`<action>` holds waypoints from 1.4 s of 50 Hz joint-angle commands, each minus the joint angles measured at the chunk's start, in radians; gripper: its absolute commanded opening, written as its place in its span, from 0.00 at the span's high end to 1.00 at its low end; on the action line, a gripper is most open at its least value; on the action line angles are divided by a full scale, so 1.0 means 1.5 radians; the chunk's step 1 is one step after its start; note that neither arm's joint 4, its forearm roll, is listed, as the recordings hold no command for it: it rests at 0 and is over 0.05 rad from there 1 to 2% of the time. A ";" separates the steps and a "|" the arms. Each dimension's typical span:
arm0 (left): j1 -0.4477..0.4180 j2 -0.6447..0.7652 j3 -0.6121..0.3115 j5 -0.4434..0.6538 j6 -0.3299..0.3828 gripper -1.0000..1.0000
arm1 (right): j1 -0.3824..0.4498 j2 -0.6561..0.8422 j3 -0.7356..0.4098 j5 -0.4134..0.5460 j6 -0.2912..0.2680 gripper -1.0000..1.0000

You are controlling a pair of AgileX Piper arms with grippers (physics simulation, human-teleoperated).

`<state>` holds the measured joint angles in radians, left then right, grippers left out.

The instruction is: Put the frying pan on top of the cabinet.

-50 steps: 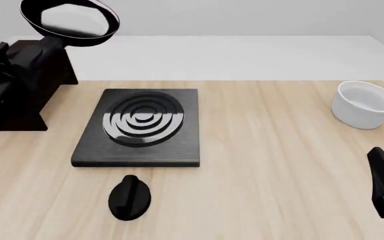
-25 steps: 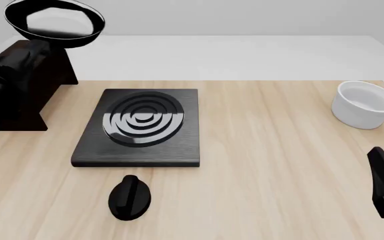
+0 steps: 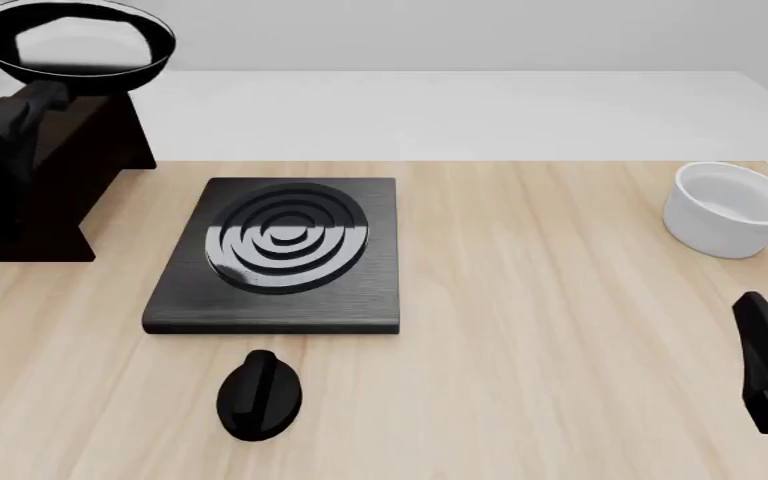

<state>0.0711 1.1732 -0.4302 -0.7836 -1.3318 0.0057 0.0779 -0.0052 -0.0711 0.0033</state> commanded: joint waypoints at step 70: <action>0.144 0.160 -0.107 -0.061 -0.054 1.00 | 0.000 0.012 0.003 -0.011 0.001 0.00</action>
<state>0.2756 1.4008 -0.5577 -0.8499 -1.4166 0.0055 0.0873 -0.0003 -0.0803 0.0045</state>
